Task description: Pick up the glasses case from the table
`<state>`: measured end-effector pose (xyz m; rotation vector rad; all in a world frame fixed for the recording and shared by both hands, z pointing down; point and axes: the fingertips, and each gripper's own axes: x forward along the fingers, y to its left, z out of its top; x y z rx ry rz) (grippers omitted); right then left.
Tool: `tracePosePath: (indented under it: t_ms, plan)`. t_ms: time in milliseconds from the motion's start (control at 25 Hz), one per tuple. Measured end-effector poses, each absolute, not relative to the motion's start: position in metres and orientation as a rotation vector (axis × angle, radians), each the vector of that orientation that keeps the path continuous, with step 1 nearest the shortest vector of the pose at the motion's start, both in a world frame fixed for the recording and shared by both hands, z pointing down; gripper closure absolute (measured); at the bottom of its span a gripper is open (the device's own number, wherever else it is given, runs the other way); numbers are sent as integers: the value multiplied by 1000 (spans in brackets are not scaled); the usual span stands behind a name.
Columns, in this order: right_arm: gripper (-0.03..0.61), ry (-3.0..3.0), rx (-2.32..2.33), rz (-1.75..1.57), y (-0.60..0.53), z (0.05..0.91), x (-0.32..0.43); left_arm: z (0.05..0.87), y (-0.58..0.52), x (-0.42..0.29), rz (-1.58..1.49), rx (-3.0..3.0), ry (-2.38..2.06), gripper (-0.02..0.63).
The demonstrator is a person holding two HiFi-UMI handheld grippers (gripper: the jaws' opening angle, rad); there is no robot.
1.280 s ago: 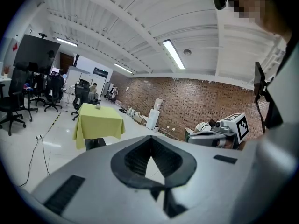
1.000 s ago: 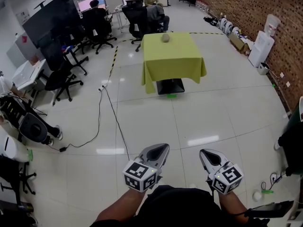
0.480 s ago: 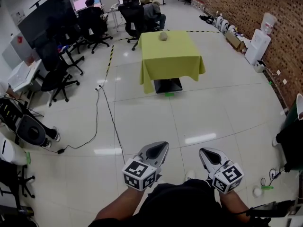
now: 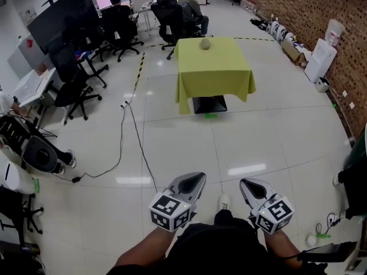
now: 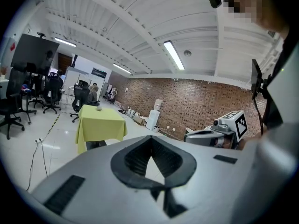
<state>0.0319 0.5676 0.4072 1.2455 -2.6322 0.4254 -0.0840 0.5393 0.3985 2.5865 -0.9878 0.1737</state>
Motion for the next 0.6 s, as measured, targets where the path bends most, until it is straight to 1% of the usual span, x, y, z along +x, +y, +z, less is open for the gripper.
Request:
tracePosePath:
  t_ms: [200,600]
  plan:
    - [575,-2663,1221,414,527,407,44,401,505,-69,163,2570,-1002,607]
    - [575,-2691,1229,425,434,404,102,393,416,-25,165,2577,-1061,607]
